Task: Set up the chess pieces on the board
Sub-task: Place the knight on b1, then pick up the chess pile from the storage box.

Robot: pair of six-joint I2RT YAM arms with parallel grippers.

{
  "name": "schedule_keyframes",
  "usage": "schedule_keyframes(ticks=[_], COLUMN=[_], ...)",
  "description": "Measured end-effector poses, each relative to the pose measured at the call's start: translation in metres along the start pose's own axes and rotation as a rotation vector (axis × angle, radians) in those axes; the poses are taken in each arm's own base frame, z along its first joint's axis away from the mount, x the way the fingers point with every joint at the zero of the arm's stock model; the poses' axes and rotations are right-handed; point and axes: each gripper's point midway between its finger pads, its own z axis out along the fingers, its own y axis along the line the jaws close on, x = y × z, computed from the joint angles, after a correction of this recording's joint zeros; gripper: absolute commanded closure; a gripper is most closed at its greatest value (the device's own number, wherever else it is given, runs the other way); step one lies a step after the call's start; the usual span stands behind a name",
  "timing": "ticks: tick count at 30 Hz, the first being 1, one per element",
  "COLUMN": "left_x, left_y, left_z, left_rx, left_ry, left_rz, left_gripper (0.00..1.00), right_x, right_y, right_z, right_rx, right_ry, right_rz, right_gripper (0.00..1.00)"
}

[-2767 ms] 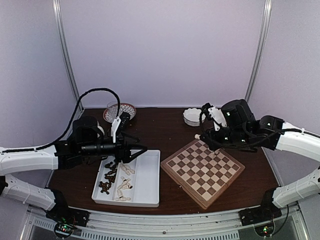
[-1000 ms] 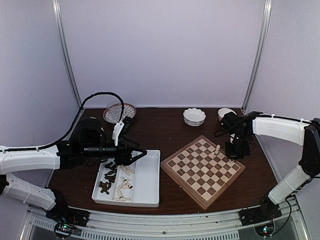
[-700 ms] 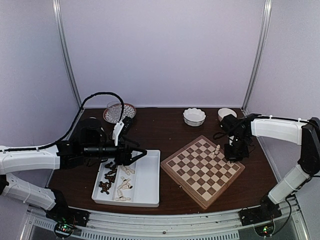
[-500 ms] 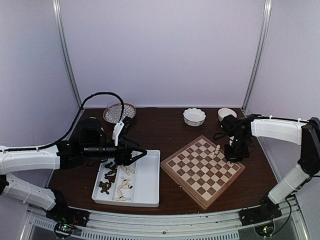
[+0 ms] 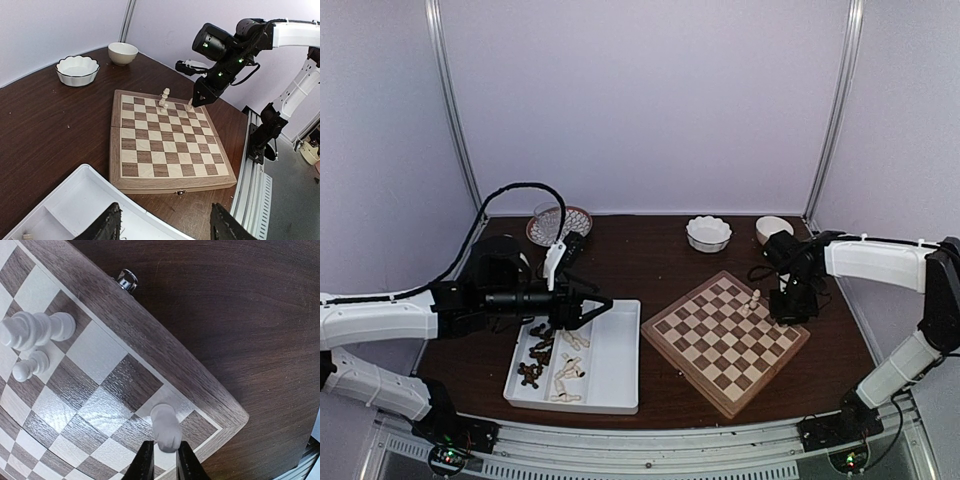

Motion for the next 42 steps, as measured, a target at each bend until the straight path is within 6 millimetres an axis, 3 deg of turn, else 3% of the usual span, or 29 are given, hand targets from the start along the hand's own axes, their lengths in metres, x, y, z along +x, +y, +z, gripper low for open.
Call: schedule_keyframes(ticks=[2,10,16,21,25,30,36,42], left_x=[-0.001,-0.001,-0.001,-0.003,0.004,0.013,0.030,0.059], left_y=[0.000,0.000,-0.001,0.004,0.020,0.041,0.068,0.099], left_z=[-0.001,-0.001,-0.001,-0.006,-0.008,-0.007,-0.007,-0.001], left_rx=[0.001,0.001,0.001,-0.034,-0.128,-0.250,-0.378,-0.509], left_ry=[-0.003,-0.003,-0.004,-0.007,0.025,0.094,0.166,0.248], left_rz=[0.000,0.000,0.000,-0.005,-0.028,-0.057,-0.099,-0.130], left_gripper=[0.40,0.40,0.39,0.38,0.38,0.42,0.43,0.47], right_x=[0.002,0.000,-0.002,-0.006,-0.012,-0.023,-0.045,-0.066], right_y=[-0.001,-0.002,-0.004,-0.009,-0.001,0.026,0.059,0.076], right_z=[0.000,-0.004,-0.012,-0.046,-0.085,-0.123,-0.152,-0.164], right_rx=[-0.002,-0.012,-0.038,-0.127,-0.266,-0.438,-0.572,-0.637], right_ry=[-0.003,-0.021,-0.070,-0.222,-0.374,-0.458,-0.500,-0.550], right_rz=[0.001,0.008,0.010,0.018,0.011,-0.013,-0.032,-0.011], right_gripper=[0.71,0.69,0.57,0.37,0.37,0.40,0.40,0.40])
